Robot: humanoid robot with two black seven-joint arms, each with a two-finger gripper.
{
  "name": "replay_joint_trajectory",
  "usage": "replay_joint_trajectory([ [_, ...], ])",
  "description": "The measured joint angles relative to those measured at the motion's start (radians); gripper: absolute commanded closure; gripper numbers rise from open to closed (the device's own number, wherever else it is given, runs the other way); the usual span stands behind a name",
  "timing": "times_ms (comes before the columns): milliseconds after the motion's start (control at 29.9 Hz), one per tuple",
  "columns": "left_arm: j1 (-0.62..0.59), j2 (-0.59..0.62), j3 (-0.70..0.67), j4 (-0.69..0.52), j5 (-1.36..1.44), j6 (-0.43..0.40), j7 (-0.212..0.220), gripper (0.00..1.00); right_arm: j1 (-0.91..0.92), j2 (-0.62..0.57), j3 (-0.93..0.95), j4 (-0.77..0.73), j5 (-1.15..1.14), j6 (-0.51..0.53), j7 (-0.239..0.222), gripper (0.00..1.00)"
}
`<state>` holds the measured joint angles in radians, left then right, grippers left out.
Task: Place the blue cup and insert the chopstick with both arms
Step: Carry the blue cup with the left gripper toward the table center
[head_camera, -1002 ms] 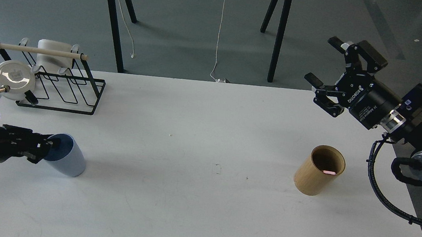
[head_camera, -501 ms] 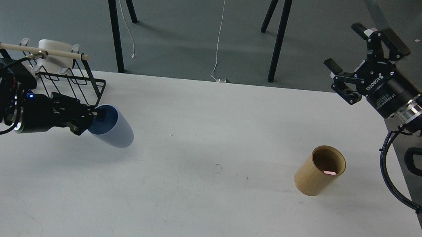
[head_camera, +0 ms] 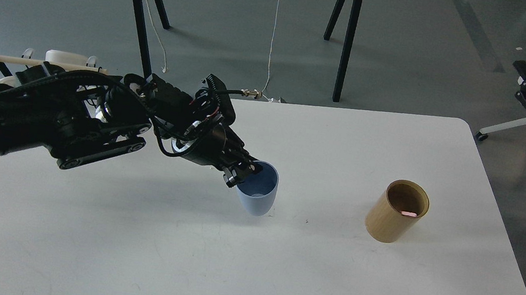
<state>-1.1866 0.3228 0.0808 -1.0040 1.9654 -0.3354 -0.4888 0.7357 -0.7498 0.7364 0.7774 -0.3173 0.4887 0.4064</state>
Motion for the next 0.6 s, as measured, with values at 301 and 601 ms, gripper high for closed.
replay_joint_trajectory([
  [301,-0.057,-0.149,0.111,0.126,0.055,-0.005,0.000,0.95,-0.014,-0.010,-0.004,-0.019,0.000,0.000,0.001,0.01],
  [601,-0.037,-0.230,0.118,0.192,0.054,-0.005,0.000,0.91,-0.015,-0.008,-0.007,-0.021,0.000,0.000,0.001,0.01],
])
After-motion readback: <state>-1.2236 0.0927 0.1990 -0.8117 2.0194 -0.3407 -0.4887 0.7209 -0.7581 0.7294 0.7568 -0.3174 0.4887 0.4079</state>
